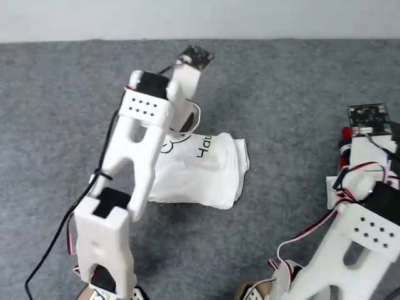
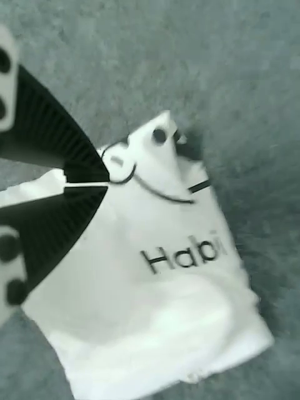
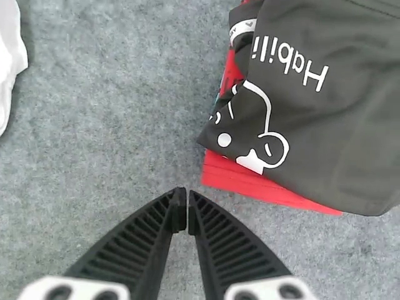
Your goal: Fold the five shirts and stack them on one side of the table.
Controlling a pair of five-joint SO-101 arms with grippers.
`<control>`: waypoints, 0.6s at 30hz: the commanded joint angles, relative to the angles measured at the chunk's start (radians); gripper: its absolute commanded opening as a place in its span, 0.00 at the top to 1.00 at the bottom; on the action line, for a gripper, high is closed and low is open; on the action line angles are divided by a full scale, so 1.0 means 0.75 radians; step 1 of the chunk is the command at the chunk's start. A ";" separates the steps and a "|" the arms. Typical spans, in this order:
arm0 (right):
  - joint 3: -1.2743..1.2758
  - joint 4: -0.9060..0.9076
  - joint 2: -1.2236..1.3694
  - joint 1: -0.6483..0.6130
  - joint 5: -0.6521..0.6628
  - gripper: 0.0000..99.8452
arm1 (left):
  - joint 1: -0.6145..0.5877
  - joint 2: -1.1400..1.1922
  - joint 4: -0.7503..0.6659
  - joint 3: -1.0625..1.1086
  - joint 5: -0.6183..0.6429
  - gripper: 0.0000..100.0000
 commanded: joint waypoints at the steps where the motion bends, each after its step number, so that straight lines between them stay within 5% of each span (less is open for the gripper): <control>1: -0.016 -0.021 -0.038 0.017 -0.002 0.99 | 0.051 0.070 0.055 0.030 -0.045 0.99; 12: -0.016 -0.036 -0.038 0.021 0.080 0.99 | 0.567 -0.002 0.059 0.183 -0.049 0.99; 18: -0.016 -0.040 -0.038 0.021 0.080 0.99 | 0.489 -0.016 0.057 0.138 -0.045 0.99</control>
